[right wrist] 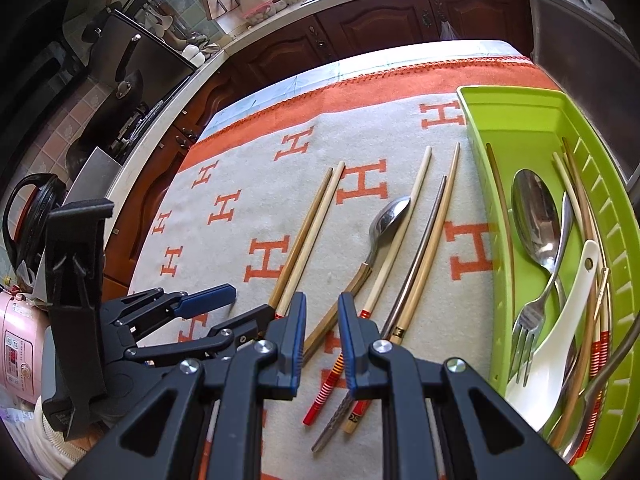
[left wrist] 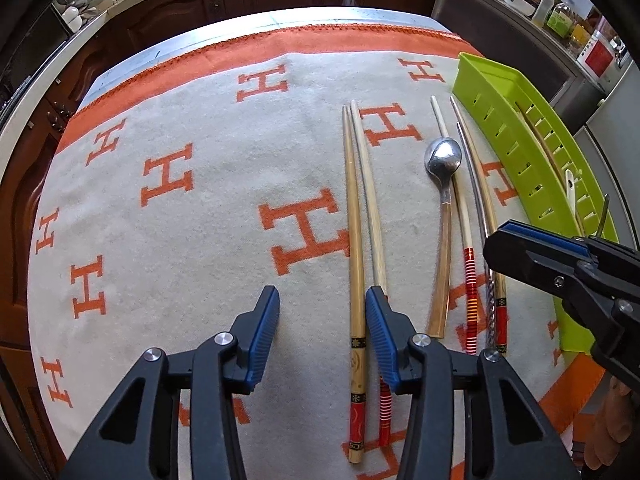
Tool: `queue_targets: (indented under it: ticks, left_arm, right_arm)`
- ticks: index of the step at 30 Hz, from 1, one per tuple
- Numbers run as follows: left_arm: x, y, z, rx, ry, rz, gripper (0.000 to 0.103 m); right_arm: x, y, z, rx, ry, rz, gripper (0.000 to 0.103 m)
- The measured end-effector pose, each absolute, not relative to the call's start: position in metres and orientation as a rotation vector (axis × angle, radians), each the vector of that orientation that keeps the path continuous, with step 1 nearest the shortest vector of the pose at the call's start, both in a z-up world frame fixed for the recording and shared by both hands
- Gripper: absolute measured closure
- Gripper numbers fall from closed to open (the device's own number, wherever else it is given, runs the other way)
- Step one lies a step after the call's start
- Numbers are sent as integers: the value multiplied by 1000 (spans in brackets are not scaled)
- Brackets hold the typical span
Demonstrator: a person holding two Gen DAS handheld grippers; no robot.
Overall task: Organize utensils
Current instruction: 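Grasp a red-banded chopstick with the left tool while the right tool grasps another red-banded chopstick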
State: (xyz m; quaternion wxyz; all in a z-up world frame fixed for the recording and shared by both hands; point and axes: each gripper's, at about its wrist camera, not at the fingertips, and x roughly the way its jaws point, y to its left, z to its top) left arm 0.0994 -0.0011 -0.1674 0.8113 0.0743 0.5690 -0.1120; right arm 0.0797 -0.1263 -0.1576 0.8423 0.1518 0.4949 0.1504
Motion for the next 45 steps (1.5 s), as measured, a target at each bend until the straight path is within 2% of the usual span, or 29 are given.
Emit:
queue_targets:
  ticks: [3, 5, 7, 21, 28, 34, 41, 45]
  left_arm:
    - [100, -7, -168, 200, 1189, -233, 60]
    - [101, -10, -167, 200, 1176, -243, 69]
    - [103, -11, -166, 194, 1168, -248, 98]
    - [96, 46, -155, 1, 1146, -161, 98]
    - [90, 67, -147, -38, 1126, -119, 98]
    - [88, 76, -146, -56, 1125, -116, 98]
    - [84, 76, -138, -68, 1109, -130, 98]
    - [81, 72, -128, -73, 1097, -150, 98]
  right_arm:
    - [79, -126, -158, 318, 1046, 316, 87]
    - [79, -125, -158, 317, 1046, 316, 87]
    - [79, -124, -158, 313, 1045, 314, 87]
    - [107, -85, -168, 257, 1087, 319, 87]
    - [119, -51, -183, 111, 1124, 198, 87]
    - [109, -34, -186, -4, 1072, 127, 86]
    - [110, -41, -186, 27, 1087, 100, 97]
    - [109, -55, -183, 124, 1120, 138, 98]
